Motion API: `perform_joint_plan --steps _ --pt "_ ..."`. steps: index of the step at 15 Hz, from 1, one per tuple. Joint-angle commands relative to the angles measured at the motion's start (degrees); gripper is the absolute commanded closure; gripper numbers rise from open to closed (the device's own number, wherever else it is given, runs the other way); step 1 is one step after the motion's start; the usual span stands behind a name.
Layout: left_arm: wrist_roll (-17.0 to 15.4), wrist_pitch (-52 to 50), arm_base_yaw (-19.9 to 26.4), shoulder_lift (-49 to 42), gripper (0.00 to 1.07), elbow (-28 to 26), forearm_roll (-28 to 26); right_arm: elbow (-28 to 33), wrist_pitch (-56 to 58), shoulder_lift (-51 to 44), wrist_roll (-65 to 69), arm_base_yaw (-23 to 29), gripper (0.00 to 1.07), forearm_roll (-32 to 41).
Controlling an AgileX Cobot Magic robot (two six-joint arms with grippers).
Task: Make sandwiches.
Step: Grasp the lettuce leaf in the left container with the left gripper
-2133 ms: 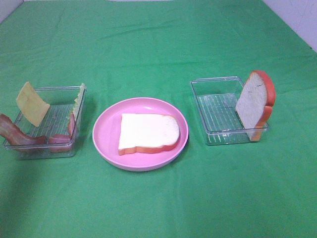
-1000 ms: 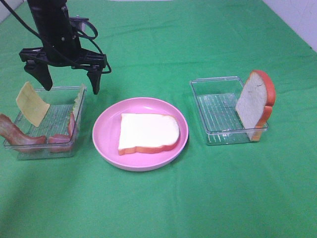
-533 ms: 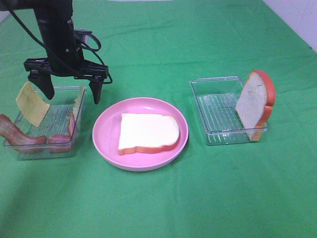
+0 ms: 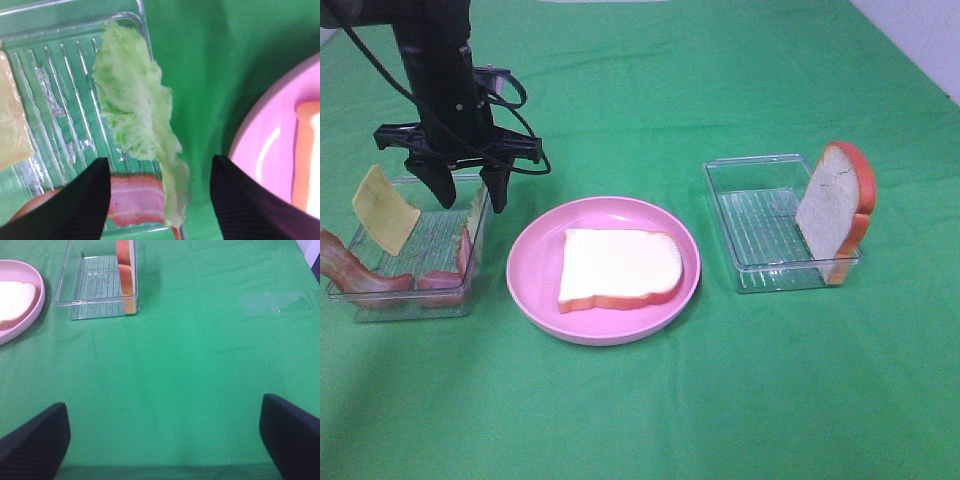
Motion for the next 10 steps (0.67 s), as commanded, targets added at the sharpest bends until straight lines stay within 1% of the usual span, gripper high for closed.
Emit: perform_joint_plan --steps 1,4,5,6,8,9,10 --pt "-0.06 4.81 -0.29 0.52 0.56 -0.11 -0.34 0.17 -0.80 -1.60 -0.23 -0.06 0.09 -0.11" --pt "0.17 3.27 -0.29 0.52 0.56 -0.11 -0.34 0.17 -0.80 -1.60 -0.23 -0.06 0.09 -0.11" --pt "0.11 3.09 -0.29 0.52 0.58 -0.11 -0.34 0.17 -0.80 -1.60 -0.23 -0.06 0.09 -0.11" --pt "0.11 3.09 -0.29 0.52 0.65 -0.11 -0.34 0.17 -0.80 -1.60 -0.23 -0.06 0.09 -0.11" --pt "0.11 3.15 -0.29 0.52 0.94 -0.11 -0.34 0.17 -0.80 -1.60 -0.23 -0.06 0.09 -0.11" --pt "0.34 3.15 -0.29 0.52 1.07 -0.11 -0.11 0.17 -0.80 -1.60 -0.23 -0.06 0.09 -0.11" --pt "0.40 3.09 -0.29 0.52 1.07 -0.11 -0.11 0.17 -0.80 -1.60 -0.23 -0.06 0.09 -0.11"
